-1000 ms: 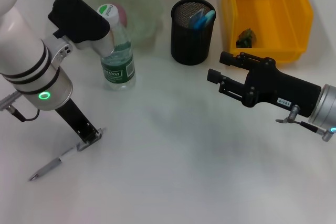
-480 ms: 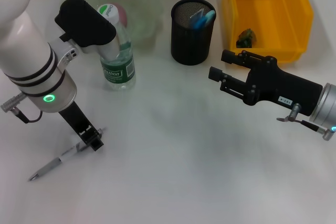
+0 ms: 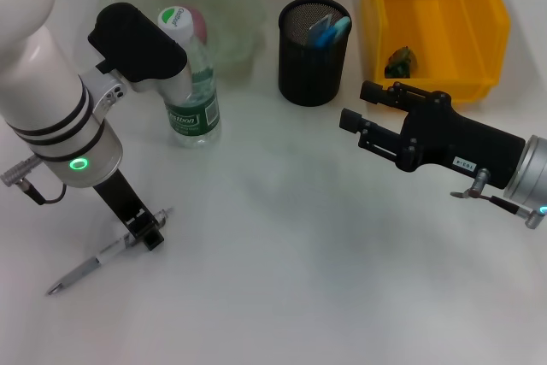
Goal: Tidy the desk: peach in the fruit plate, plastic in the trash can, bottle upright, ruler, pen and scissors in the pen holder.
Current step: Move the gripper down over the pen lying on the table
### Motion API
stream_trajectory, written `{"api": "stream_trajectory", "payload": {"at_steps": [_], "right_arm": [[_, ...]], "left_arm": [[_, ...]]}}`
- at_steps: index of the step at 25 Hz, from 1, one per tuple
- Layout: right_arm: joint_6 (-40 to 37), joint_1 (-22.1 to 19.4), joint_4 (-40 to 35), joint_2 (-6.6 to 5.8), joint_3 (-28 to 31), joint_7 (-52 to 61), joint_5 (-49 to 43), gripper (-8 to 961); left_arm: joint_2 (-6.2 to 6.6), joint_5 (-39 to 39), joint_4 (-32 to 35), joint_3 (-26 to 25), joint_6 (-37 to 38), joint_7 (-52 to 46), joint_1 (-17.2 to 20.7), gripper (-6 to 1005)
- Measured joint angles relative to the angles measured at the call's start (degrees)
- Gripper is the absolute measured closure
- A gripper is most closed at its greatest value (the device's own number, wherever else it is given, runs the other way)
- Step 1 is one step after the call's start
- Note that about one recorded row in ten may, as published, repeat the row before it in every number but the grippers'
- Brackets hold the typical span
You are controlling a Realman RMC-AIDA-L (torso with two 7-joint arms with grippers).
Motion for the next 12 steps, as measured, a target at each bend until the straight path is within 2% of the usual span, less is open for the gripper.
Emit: {"api": "stream_trajectory", "payload": {"at_steps": [12], "right_arm": [[0.00, 0.28, 0.00, 0.00, 0.00, 0.00, 0.00, 389]], "left_arm": [[0.00, 0.16, -0.09, 0.00, -0.04, 0.00, -0.13, 460]]}}
